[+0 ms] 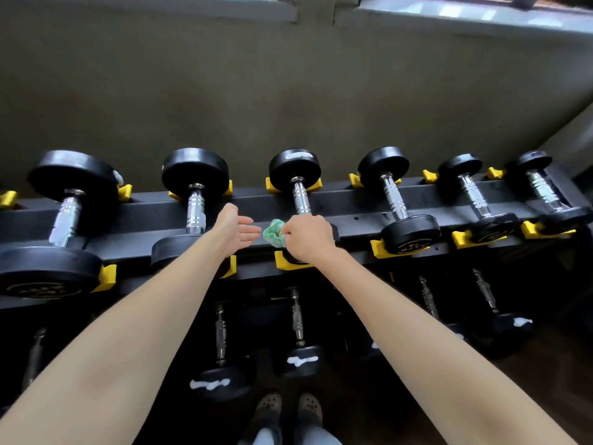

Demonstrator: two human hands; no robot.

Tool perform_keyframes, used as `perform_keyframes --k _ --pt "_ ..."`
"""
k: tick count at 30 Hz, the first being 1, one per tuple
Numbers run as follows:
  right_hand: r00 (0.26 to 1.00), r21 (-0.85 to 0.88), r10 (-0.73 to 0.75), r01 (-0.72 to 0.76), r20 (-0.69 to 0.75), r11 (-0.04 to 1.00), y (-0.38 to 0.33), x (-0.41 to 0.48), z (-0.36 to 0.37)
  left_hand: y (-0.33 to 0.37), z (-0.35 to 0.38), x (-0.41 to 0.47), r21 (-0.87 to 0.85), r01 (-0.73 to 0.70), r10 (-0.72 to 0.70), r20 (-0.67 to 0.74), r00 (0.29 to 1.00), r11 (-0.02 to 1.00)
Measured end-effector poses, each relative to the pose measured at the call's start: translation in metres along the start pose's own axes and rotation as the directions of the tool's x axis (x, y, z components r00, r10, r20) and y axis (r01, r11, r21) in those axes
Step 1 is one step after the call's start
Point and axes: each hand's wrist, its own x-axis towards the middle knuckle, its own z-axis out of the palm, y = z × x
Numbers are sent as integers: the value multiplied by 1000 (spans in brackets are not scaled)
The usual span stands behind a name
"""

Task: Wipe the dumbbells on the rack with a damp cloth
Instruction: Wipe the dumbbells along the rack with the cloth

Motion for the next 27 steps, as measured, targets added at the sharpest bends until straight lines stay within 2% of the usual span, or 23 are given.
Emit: perform_keyframes --k 2,4,6,7,9,11,13,15,18,20,22,24,27 --pt "996 54 21 -25 87 998 -6 2 2 7 -1 -3 3 -17 17 13 1000 1000" --pt "975 192 52 -94 217 977 -9 3 13 13 -2 -6 -9 -30 30 30 999 1000" --pt "949 424 103 -228 299 876 -7 1 21 19 -6 -9 -35 -31 32 29 999 999" --pt "932 568 125 -310 340 762 -5 -1 21 22 -8 -9 -53 -31 32 24 999 998" --pt "905 786 113 -413 410 460 1 -5 16 28 -14 -9 -92 -29 31 15 999 995" --pt "898 882 15 -435 440 180 9 -5 8 34 -15 -9 -73 -33 34 15 999 997" --pt "908 906 -96 -415 408 -79 15 -6 2 37 -15 -12 5 -30 30 38 999 1000" --pt "930 880 -138 -367 341 -301 21 -4 -1 38 -12 -17 103 13 -26 123 992 995" --pt "970 819 -88 -239 227 -521 26 -1 -3 39 -7 -23 255 80 -164 326 931 964" --pt "985 793 -15 -148 173 -591 29 2 -5 41 -2 -23 342 74 -223 423 878 937" --pt "987 778 56 -82 149 -623 31 4 -6 45 3 -24 413 20 -226 457 860 911" --pt "983 789 120 -38 141 -613 35 6 -8 48 8 -24 436 -36 -181 446 876 899" --pt "970 840 208 9 124 -542 39 6 -10 53 13 -23 362 -40 -129 429 894 931"
